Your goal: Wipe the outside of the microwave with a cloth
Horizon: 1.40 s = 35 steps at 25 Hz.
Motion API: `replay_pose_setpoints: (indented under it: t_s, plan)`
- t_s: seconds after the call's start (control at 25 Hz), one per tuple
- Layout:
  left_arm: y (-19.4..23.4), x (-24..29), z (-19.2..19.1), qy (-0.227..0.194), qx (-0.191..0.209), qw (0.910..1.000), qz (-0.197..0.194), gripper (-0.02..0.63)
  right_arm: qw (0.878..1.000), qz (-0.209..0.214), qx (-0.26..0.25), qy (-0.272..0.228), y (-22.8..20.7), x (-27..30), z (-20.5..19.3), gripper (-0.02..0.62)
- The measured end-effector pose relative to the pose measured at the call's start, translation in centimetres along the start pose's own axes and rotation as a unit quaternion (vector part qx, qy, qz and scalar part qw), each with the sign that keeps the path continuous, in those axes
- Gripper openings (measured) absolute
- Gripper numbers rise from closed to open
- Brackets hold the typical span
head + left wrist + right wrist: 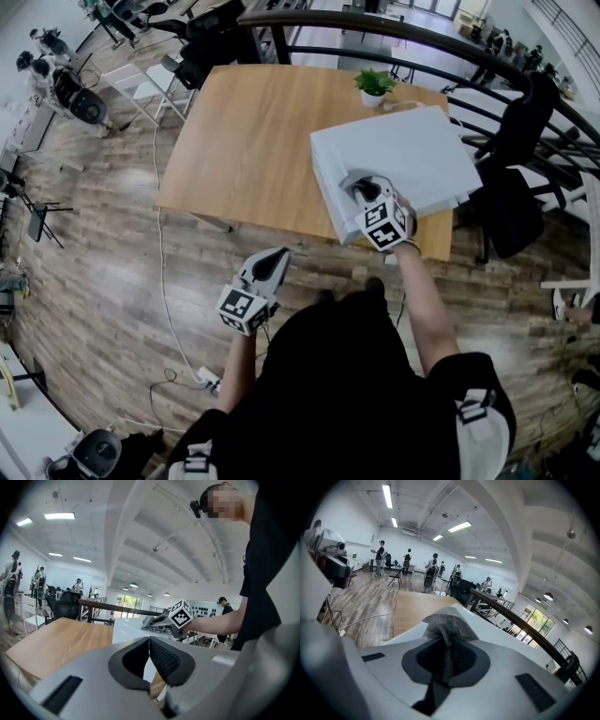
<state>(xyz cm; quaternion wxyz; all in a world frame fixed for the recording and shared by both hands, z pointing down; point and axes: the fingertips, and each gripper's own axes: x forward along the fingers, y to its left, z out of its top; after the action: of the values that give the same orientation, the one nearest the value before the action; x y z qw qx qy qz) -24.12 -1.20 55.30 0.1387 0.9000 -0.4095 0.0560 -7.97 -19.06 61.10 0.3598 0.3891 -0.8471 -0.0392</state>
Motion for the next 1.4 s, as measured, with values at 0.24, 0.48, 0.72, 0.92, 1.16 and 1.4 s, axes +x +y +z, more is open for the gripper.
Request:
replay_pose_setpoints:
  t_s: [0.24, 0.48, 0.72, 0.92, 1.16, 1.4]
  plan:
    - [0.0, -0.5, 0.0, 0.014, -0.008, 0.9999, -0.002, 0.003, 1.000, 0.023, -0.013, 0.004, 1.8, 1.0, 1.4, 0.018]
    - [0.4, -0.2, 0.3, 0.003, 0.002, 1.0000, -0.001, 0.003, 0.999, 0.049, -0.003, 0.015, 2.1, 1.7, 2.0, 0.017]
    - [0.4, 0.3, 1.2, -0.004, 0.006, 1.0000, 0.004, 0.003, 0.997, 0.067, -0.020, 0.024, 2.2, 2.0, 2.7, 0.018]
    - [0.8, 0.6, 1.3, -0.014, 0.005, 0.9998, 0.013, 0.003, 0.995, 0.081, -0.037, 0.048, 1.8, 3.1, 2.9, 0.018]
    - [1.1, 0.7, 1.6, -0.018, -0.005, 0.9993, 0.032, 0.003, 0.993, 0.097, -0.042, 0.049, 1.4, 4.2, 3.6, 0.018]
    - [1.2, 1.2, 1.9, -0.017, -0.005, 0.9988, 0.045, 0.003, 0.992, 0.112, -0.044, 0.045, 1.1, 4.7, 4.0, 0.018]
